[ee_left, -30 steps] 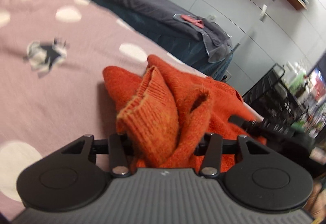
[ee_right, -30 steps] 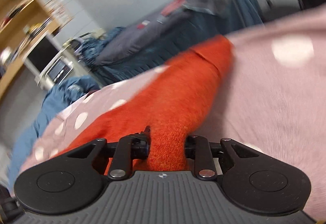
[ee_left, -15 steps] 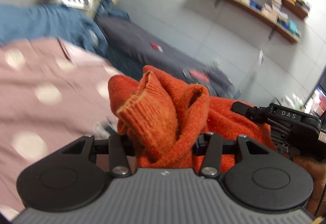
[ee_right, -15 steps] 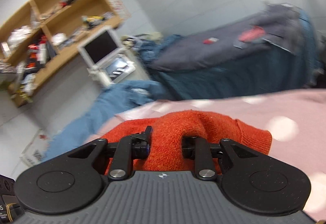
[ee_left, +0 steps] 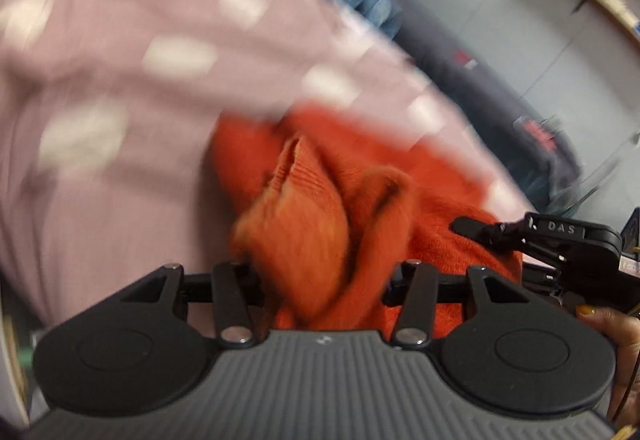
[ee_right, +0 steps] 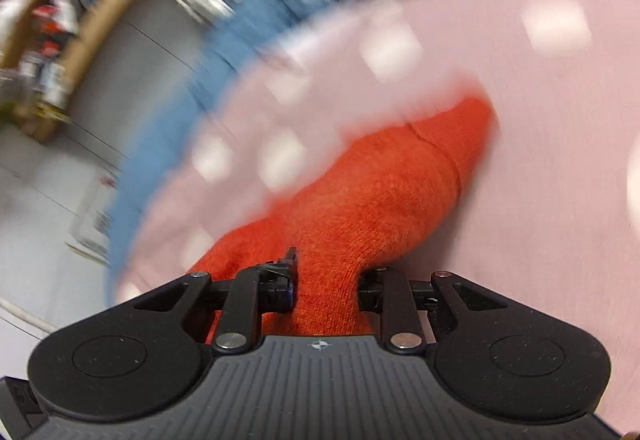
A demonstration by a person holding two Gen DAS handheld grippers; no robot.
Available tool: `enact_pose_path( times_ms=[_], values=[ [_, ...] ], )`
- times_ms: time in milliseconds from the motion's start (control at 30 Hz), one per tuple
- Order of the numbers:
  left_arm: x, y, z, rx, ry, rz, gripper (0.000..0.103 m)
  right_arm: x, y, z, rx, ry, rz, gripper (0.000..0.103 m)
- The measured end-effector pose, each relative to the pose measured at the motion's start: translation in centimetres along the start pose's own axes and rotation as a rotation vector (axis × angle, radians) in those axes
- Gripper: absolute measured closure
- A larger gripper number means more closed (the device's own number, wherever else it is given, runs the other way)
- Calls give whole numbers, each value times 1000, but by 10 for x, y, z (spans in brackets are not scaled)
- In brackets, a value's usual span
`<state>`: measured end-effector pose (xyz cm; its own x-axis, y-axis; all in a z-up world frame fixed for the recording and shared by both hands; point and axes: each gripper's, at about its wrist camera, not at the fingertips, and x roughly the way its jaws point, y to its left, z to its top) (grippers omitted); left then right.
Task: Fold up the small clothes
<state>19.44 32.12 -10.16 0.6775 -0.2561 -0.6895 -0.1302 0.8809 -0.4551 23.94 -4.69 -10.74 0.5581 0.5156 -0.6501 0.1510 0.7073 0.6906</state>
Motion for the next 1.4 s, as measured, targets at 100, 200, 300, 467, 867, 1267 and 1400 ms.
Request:
enact_pose_path(
  times_ms=[100,200,300,467,867,1267,1400],
  values=[
    [-7,12,-9,-28,-23,-43,52,-4,-20,-5,30,-16,52,62],
    [-7,4,-5,13,-26,-18,51,-7,-20,2,38,-8,53,61],
    [-4,-9,-12,56,-37,11,51,-5,-13,-1,-2,-14,35,60],
    [0,-6,-17,50,-34,14,47,4,-13,-8,27,-13,46,53],
    [-9,-49,-11,139,-52,-20,56,-41,15,0,-87,-143,64,66],
    [-105,-355,-38,471,-15,-719,57,-437,-31,49,-54,-556,-112,67],
    [-143,-478,-79,481,130,-995,56,-601,-40,18,-53,-744,-301,66]
  ],
)
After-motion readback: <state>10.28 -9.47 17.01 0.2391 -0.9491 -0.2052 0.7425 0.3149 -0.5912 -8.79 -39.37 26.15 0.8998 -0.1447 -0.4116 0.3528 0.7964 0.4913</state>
